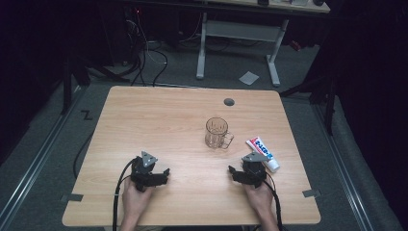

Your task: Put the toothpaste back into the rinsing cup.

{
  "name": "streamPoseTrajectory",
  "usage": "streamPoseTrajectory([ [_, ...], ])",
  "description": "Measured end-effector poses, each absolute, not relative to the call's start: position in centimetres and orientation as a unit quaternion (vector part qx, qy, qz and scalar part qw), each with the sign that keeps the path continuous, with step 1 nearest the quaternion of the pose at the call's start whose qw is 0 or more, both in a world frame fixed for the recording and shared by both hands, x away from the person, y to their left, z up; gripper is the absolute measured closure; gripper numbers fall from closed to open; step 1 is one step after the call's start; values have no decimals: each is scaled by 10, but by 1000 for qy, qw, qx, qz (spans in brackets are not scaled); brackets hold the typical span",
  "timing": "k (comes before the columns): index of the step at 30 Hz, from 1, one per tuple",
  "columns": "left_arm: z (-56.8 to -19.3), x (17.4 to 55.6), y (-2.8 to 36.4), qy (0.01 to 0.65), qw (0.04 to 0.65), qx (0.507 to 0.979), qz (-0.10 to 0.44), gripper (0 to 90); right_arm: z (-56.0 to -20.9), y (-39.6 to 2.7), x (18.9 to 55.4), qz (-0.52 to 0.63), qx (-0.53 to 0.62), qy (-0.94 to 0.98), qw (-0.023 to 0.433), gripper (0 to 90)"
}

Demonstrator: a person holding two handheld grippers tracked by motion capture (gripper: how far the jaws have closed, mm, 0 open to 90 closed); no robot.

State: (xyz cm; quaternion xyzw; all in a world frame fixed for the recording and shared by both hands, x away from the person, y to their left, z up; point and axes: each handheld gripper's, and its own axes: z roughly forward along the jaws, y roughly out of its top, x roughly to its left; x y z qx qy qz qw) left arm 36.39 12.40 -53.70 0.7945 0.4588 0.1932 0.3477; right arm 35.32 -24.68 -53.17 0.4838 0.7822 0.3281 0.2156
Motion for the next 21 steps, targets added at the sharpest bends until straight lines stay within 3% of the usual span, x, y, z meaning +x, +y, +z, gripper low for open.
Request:
streamPoseTrajectory([
  [11, -537, 364, 124, 457, 347, 796, 193, 153, -531, -250, 350, 326, 488, 777, 226, 399],
  [21, -537, 364, 124, 457, 347, 796, 192, 153, -525, -263, 338, 329, 488, 777, 223, 409],
])
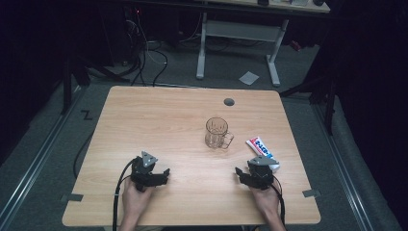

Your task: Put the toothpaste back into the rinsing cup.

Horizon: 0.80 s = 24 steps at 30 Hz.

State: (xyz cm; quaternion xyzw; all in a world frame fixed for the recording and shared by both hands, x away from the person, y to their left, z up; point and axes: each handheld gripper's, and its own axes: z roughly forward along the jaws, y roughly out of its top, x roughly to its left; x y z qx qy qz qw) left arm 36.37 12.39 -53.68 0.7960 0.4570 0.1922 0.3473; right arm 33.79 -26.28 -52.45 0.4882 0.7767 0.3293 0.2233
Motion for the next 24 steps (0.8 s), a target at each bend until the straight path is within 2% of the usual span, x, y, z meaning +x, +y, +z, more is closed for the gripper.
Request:
streamPoseTrajectory([
  [7, -537, 364, 124, 457, 347, 796, 192, 153, -518, -275, 328, 346, 488, 771, 220, 404],
  [24, -537, 364, 124, 457, 347, 796, 192, 153, -510, -295, 313, 397, 495, 741, 221, 326],
])
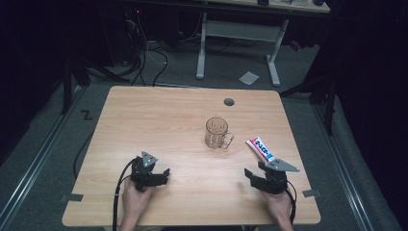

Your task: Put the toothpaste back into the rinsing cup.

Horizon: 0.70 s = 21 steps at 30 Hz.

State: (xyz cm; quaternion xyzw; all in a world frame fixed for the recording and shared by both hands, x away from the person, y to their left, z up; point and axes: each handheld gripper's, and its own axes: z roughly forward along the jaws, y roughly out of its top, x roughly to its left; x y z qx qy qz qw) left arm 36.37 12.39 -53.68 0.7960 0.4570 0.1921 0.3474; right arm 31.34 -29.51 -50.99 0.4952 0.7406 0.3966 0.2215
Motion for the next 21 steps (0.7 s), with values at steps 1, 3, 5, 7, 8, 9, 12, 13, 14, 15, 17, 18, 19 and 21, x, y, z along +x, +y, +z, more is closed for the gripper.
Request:
streamPoseTrajectory([
  [1, -537, 364, 124, 457, 347, 796, 192, 153, -509, -297, 313, 399, 497, 737, 225, 323],
  [3, -537, 364, 124, 457, 347, 796, 192, 153, -507, -300, 312, 400, 502, 733, 227, 317],
  [5, -537, 364, 124, 457, 347, 796, 192, 153, -503, -304, 312, 396, 509, 729, 228, 319],
  [7, -537, 364, 124, 457, 347, 796, 192, 153, -500, -308, 310, 400, 511, 723, 237, 330],
  [8, -537, 364, 124, 457, 347, 796, 192, 153, -499, -309, 309, 402, 511, 721, 241, 330],
  [9, -537, 364, 124, 457, 347, 796, 192, 153, -498, -311, 309, 406, 513, 716, 243, 329],
  [12, -537, 364, 124, 457, 347, 796, 192, 153, -495, -318, 309, 418, 516, 705, 248, 328],
  [13, -537, 364, 124, 457, 347, 796, 192, 153, -494, -321, 309, 422, 520, 700, 248, 324],
  [14, -537, 364, 124, 457, 347, 796, 192, 153, -494, -324, 310, 423, 523, 696, 252, 317],
  [15, -537, 364, 124, 457, 347, 796, 192, 153, -493, -326, 310, 425, 527, 691, 254, 311],
  [17, -537, 364, 124, 457, 347, 796, 192, 153, -492, -331, 311, 430, 534, 683, 253, 311],
  [18, -537, 364, 124, 457, 347, 796, 192, 153, -492, -333, 312, 432, 535, 681, 251, 311],
  [19, -537, 364, 124, 457, 347, 796, 192, 153, -491, -336, 313, 437, 537, 679, 244, 311],
  [21, -537, 364, 124, 457, 347, 796, 192, 153, -491, -340, 315, 439, 542, 677, 236, 307],
])
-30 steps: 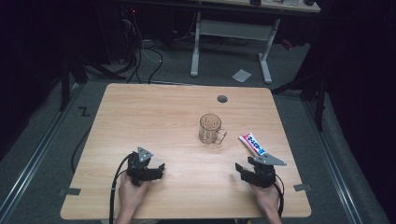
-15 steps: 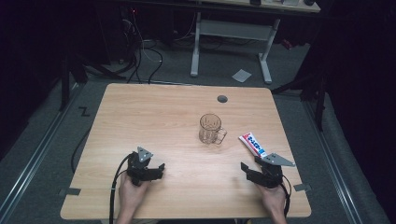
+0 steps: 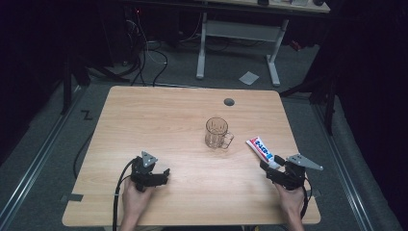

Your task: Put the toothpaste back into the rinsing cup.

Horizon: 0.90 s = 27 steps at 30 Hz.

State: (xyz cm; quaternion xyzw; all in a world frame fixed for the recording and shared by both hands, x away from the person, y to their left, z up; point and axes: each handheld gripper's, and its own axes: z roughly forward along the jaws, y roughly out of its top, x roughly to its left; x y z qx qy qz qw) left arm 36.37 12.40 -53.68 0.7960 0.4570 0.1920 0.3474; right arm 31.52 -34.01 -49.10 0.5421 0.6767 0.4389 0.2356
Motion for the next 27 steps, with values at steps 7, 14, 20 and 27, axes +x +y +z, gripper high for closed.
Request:
streamPoseTrajectory([
  [7, -537, 364, 124, 457, 348, 796, 192, 153, -489, -357, 323, 443, 565, 660, 222, 243],
  [14, -537, 364, 124, 457, 347, 796, 192, 153, -485, -365, 331, 438, 562, 666, 221, 254],
  [20, -537, 364, 124, 457, 348, 796, 192, 153, -484, -365, 344, 417, 563, 680, 216, 286],
  [27, -537, 364, 124, 457, 348, 796, 192, 153, -477, -355, 365, 386, 552, 713, 194, 340],
])
